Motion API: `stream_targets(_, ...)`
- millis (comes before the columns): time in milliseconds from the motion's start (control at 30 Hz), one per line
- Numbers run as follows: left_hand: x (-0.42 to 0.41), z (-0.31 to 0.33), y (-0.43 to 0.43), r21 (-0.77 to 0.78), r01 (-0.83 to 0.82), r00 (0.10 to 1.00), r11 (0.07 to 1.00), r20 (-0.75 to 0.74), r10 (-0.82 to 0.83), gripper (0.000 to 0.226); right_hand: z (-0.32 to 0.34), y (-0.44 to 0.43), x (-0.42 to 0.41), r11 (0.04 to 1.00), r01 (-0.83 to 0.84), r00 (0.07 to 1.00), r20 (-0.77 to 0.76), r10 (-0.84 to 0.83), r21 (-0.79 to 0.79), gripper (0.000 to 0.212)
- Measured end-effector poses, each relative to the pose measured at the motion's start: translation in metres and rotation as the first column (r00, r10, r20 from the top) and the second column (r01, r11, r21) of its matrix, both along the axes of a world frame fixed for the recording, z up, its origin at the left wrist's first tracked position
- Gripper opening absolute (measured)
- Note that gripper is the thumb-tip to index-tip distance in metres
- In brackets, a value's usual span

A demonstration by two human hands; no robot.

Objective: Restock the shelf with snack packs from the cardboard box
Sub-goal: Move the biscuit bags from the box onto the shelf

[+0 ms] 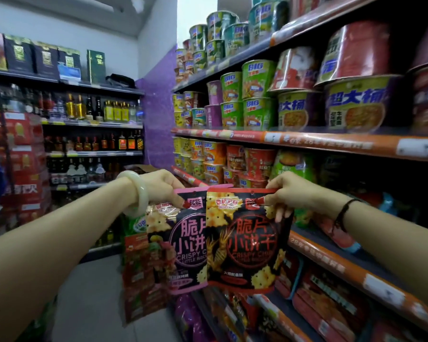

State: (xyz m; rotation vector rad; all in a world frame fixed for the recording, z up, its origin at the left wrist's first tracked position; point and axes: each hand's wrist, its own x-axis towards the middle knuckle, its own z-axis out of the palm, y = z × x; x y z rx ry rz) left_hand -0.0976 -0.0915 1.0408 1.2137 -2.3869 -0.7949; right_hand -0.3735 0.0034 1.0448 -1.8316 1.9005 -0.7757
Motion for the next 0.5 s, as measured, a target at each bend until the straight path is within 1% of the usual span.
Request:
stream_targets(100, -0.014, 0.011, 0.003, 0.006, 0.087, 0.996, 0.996, -0.013, -0.087, 0.010, 0.010, 0.025, -0.004, 0.996, 0.084, 0.996, 0.020, -0.084, 0.000, 0.008)
stream_targets(200, -0.031, 0.020, 0.008, 0.013, 0.185, 0.983, 0.983, -0.024, -0.184, 0.012, 0.016, 0.053, -0.010, 0.986, 0.169, 0.985, 0.039, -0.169, 0.000, 0.008)
stream_targets(400, -0.071, 0.023, 0.025, 0.040, 0.393, 0.920, 0.919, -0.022, -0.392, 0.015, 0.017, 0.115, -0.024, 0.943, 0.333, 0.943, 0.019, -0.332, -0.008, 0.017)
stream_targets(500, -0.095, 0.022, 0.041, 0.054, 0.469, 0.883, 0.882, -0.044, -0.467, 0.016, 0.017, 0.148, -0.029, 0.905, 0.425, 0.905, 0.010, -0.425, -0.011, 0.014)
